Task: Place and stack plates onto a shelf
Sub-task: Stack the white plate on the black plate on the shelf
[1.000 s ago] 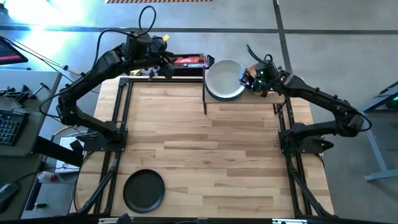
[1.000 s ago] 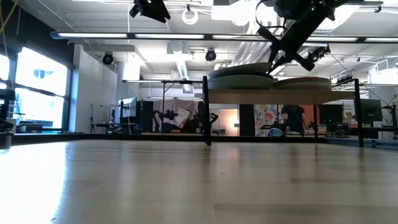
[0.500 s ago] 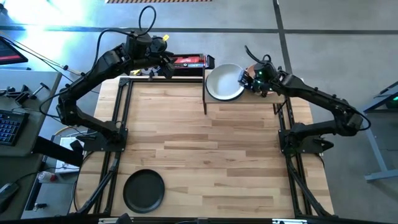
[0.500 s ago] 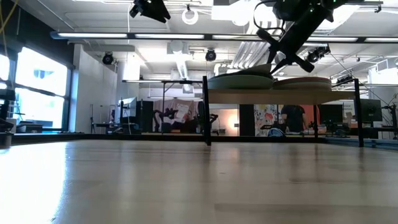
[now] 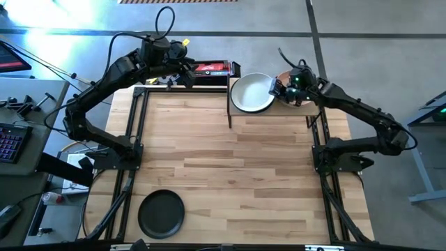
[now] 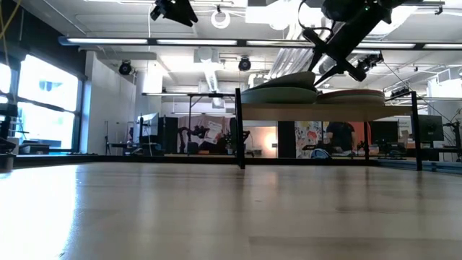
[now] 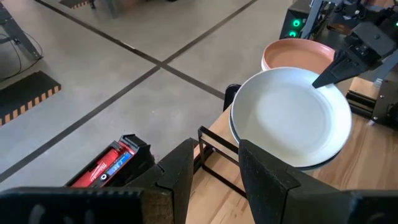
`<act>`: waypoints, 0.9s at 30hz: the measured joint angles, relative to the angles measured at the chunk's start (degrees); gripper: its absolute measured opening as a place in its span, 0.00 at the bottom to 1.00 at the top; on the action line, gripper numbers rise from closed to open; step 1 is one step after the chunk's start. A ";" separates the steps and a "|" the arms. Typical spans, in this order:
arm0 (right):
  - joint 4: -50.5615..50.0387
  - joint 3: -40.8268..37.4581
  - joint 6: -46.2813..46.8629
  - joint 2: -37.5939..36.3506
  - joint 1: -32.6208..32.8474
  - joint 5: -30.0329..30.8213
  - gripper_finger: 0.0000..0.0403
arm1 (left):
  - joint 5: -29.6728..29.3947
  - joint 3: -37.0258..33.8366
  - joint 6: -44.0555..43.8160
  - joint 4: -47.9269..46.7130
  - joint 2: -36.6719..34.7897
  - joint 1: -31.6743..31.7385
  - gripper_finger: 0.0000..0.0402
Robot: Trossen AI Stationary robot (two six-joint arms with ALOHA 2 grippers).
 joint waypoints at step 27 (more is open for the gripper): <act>-6.67 0.00 -3.61 -4.76 0.73 -7.70 0.31 | 0.05 0.00 -0.04 0.01 0.00 0.02 0.29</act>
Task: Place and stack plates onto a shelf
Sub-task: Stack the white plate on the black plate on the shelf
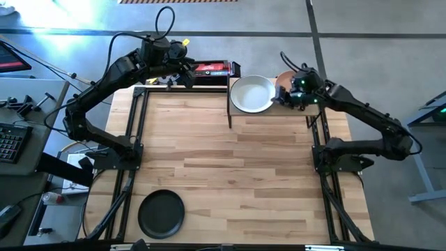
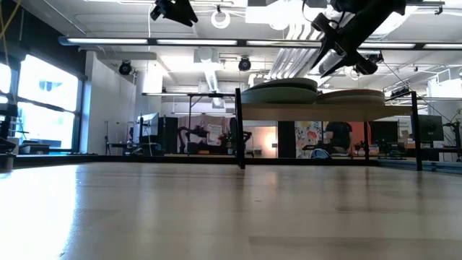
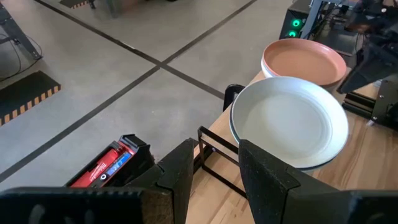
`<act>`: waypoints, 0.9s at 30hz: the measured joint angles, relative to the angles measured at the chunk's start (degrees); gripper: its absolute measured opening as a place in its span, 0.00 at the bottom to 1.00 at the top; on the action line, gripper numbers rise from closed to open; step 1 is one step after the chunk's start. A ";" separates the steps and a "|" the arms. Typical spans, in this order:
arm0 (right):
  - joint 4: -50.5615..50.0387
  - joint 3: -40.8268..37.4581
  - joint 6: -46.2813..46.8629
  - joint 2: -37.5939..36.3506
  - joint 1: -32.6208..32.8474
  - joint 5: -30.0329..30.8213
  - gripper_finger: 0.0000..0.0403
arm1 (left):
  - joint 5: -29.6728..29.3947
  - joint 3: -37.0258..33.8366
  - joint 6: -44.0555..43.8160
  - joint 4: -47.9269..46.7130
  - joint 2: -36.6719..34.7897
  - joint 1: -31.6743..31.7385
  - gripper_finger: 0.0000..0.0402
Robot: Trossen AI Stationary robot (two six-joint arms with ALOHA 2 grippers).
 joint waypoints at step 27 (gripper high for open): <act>0.34 0.04 2.87 -0.10 3.22 2.28 0.31 | 0.02 -0.01 0.02 -2.40 0.00 0.00 0.29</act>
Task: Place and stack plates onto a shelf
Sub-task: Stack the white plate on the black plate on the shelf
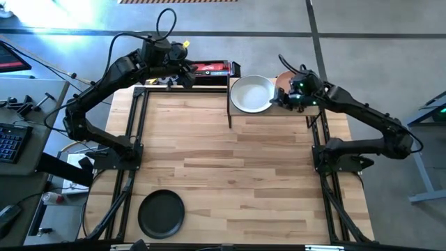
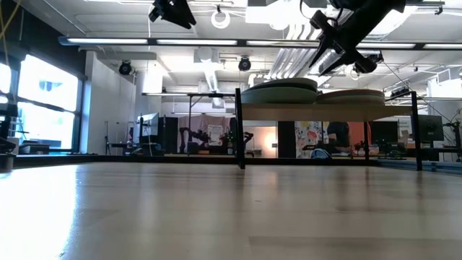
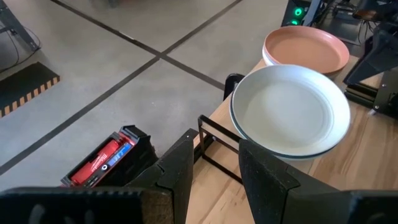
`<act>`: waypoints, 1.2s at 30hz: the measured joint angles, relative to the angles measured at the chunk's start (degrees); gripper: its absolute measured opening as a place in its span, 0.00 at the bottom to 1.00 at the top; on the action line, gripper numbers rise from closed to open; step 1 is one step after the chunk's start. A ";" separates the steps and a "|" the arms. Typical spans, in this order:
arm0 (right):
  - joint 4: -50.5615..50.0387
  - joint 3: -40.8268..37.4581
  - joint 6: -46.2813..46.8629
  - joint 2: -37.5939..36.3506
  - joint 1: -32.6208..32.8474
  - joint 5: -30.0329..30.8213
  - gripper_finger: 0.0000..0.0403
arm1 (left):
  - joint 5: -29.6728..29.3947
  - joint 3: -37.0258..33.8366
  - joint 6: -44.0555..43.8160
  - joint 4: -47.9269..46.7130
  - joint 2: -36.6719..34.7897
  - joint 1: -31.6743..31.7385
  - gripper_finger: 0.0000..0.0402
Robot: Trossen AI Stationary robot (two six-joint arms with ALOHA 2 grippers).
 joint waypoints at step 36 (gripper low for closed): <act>0.43 -0.02 -1.07 2.41 0.36 0.58 0.31 | -0.57 0.00 0.46 -2.34 0.15 -0.01 0.29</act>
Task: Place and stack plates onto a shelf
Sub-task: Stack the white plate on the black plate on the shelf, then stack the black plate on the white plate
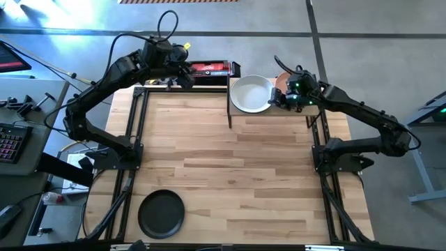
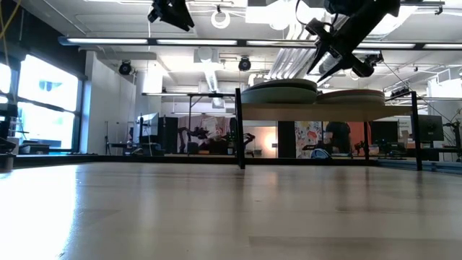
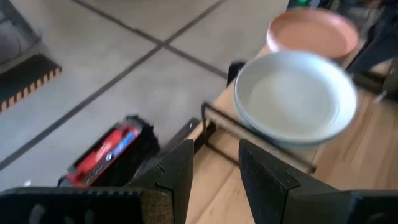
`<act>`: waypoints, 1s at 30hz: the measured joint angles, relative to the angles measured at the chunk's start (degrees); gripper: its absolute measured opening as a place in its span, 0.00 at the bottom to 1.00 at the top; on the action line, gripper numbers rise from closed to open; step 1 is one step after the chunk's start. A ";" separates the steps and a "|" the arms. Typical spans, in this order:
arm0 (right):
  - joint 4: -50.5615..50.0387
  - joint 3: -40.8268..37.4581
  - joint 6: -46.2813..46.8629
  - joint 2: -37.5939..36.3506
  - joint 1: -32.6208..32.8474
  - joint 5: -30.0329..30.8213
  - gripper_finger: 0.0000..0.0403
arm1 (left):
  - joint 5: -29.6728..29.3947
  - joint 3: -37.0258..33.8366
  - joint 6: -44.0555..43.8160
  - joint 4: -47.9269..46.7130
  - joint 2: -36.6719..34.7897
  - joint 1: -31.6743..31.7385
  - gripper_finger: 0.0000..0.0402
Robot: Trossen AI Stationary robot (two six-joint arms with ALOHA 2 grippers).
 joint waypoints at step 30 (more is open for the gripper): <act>10.77 -0.02 -10.92 -3.31 14.16 -8.72 0.31 | 2.46 -0.02 -16.24 -42.64 0.00 -17.39 0.29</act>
